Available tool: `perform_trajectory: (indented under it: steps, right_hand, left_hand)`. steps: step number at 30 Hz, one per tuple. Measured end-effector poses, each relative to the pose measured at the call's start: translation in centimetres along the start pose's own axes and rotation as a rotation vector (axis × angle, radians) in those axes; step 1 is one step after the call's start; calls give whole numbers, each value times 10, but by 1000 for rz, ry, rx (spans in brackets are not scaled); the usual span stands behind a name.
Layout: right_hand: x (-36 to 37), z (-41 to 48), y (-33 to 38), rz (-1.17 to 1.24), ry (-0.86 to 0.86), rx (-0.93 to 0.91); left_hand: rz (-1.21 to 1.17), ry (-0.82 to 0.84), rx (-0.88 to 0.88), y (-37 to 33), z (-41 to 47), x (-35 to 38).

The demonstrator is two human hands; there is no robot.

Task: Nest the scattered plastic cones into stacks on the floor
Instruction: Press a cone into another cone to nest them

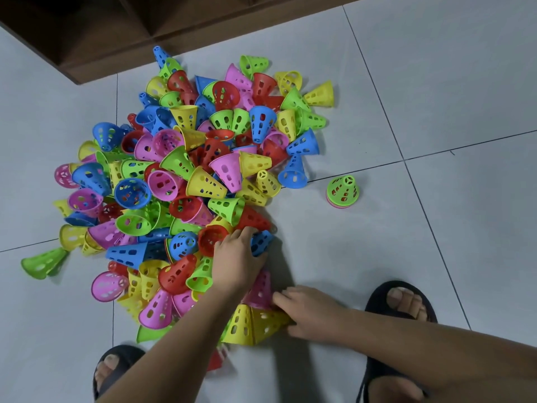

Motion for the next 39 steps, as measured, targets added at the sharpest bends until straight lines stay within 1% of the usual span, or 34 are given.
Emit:
perform_trajectory:
  steps: [5, 8, 11, 15, 19, 22, 24, 26, 29, 32, 36, 39]
  right_hand:
    - [-12, -9, -18, 208, -93, 64]
    - [-30, -21, -40, 356, -214, 177]
    - [-47, -36, -63, 455, -324, 291]
    - [-73, -56, -89, 484, -480, 369]
    - [-114, -83, -112, 390, -684, 422]
    - [-145, -104, -126, 288, -826, 459]
    - [-164, -117, -135, 228, -886, 496]
    - [-180, -130, -143, 158, -936, 548]
    - [-194, -145, -156, 91, -988, 636]
    - [-201, -154, -164, 70, -1032, 675]
    - [-207, -160, -163, 55, -1057, 686]
    - [-207, -155, -159, 94, -1034, 640]
  left_hand:
    - [-217, -32, 20, -6, -2, -9]
    - [-382, -44, 24, -20, -1, -16]
    - [-565, -32, 5, -37, 6, -21]
    - [-790, -8, -2, -63, 15, -24]
    - [-944, 3, 54, -90, 30, -25]
    - [-964, -44, 121, -112, 44, -23]
    - [-964, -86, 160, -129, 51, -22]
    - [-970, -95, 183, -147, 57, -18]
    - [-973, -46, 190, -169, 64, -7]
    - [-929, -3, 200, -180, 70, 6]
    - [-813, 28, 213, -186, 78, 23]
    - [-708, 101, 200, -181, 80, 34]
Point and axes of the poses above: each hand's wrist, its own z-axis towards the middle knuckle, its own x-axis out of the palm, y = z × x, the point moved 3 cm from there along z, towards the middle knuckle, and after that the axes turned 14 degrees about -z, right-handed, at the moved point
